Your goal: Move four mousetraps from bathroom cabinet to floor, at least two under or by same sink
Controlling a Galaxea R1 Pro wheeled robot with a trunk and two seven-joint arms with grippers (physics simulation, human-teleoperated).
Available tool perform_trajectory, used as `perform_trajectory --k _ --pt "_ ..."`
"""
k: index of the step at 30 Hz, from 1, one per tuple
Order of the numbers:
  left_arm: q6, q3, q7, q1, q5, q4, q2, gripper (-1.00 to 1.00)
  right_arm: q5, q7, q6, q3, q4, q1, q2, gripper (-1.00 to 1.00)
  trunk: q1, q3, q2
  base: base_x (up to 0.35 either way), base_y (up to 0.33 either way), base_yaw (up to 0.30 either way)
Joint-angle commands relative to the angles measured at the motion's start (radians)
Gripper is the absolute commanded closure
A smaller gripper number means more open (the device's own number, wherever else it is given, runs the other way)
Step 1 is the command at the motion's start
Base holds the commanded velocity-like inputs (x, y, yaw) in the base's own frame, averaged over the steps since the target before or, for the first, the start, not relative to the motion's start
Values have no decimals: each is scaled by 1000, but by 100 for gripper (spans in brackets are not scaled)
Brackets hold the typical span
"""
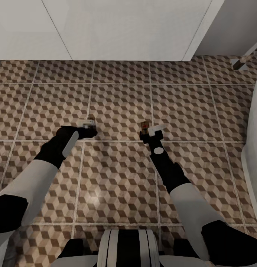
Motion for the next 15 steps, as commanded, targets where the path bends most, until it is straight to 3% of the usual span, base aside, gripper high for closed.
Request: perform_trajectory --k 1,3,6,15 --pt "4 -5 -7 -1 7 -24 6 100 8 -1 8 2 -2 0 0 100 0 -1 0 0 0 0" --pt "7 -7 -53 -2 7 -120 20 100 9 -1 7 3 -4 0 -1 100 0 -1 0 0 0 0" --pt "22 -10 -75 -2 5 -210 35 100 10 -4 6 3 -12 0 -2 100 0 -1 0 0 0 0" --pt "69 -11 -86 3 4 -256 79 100 10 -8 9 2 -43 0 -2 100 0 -1 0 0 0 0"
